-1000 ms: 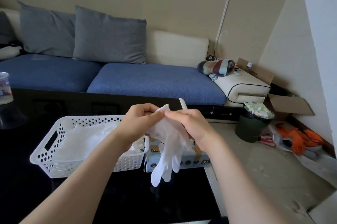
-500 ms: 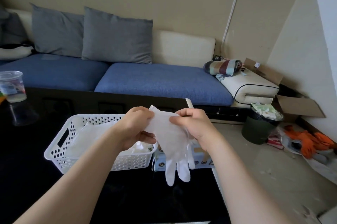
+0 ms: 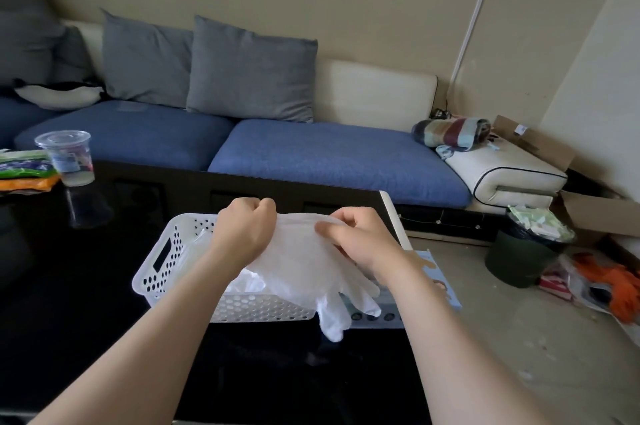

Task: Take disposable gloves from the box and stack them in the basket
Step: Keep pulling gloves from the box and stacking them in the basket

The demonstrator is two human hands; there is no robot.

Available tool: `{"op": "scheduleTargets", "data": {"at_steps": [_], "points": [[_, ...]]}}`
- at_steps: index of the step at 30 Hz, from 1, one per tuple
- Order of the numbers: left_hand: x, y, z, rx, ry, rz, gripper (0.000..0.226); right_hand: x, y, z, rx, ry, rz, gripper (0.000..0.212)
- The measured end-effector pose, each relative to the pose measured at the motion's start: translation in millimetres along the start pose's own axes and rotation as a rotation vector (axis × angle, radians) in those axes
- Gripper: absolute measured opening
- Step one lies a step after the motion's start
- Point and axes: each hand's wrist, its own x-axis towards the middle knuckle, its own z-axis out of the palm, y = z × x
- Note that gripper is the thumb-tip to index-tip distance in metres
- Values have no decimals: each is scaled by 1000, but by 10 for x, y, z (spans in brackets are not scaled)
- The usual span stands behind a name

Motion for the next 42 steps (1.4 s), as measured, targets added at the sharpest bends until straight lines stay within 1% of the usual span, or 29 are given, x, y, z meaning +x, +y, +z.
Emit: {"op": "scheduleTargets", "data": {"at_steps": [4, 6, 8, 11, 13, 16, 18, 20, 21, 23, 24, 26, 28, 29, 31, 33, 35, 37, 39, 40, 41, 42], "points": [[65, -52, -59, -113, -41, -25, 21, 30, -94, 152, 38, 51, -19, 15], [90, -68, -93, -185, -65, -39, 18, 53, -130, 248, 14, 82, -36, 15], [116, -81, -128, -240, -73, -69, 17, 89, -133, 335, -39, 117, -79, 16], [148, -125, -201, -268, -59, -131, 20, 127, -144, 453, -200, 163, -166, 20], [157, -157, -267, -214, -70, -146, 22, 153, -150, 534, -316, 203, -228, 21], [243, -289, -355, -44, -76, -189, 22, 172, -178, 622, -480, 240, -309, 24], [312, -417, -417, 35, -73, -256, 22, 197, -198, 662, -548, 256, -355, 24], [403, -562, -459, 56, -52, -333, 26, 242, -229, 711, -584, 260, -381, 24], [439, -617, -467, 71, -32, -346, 23, 269, -244, 745, -593, 254, -388, 24], [488, -662, -459, 181, 6, -278, 9, 313, -278, 807, -615, 240, -405, 24], [503, -674, -459, 260, 21, -228, 9, 332, -294, 844, -626, 235, -413, 23], [503, -679, -464, 375, 48, -167, 14, 377, -303, 898, -626, 228, -419, 23], [532, -733, -478, 458, 56, -163, 21, 439, -282, 952, -585, 205, -406, 24], [537, -748, -482, 480, 51, -179, 21, 464, -264, 967, -557, 182, -399, 25], [530, -783, -483, 513, 41, -190, 13, 509, -202, 983, -526, 122, -396, 33], [506, -786, -488, 568, 56, -172, 17, 519, -156, 980, -543, 85, -404, 40], [497, -795, -496, 619, 83, -135, 23, 528, -134, 966, -578, 102, -432, 42], [486, -784, -500, 651, 120, -80, 24, 532, -145, 941, -587, 145, -461, 39], [462, -749, -499, 689, 158, -28, 23, 523, -196, 896, -565, 159, -481, 32], [443, -720, -494, 724, 172, -10, 25, 503, -228, 860, -574, 135, -485, 30], [416, -675, -496, 782, 196, 18, 27, 471, -272, 825, -604, 81, -477, 33], [394, -631, -494, 857, 218, 62, 31, 426, -318, 787, -650, -5, -447, 40]]}}
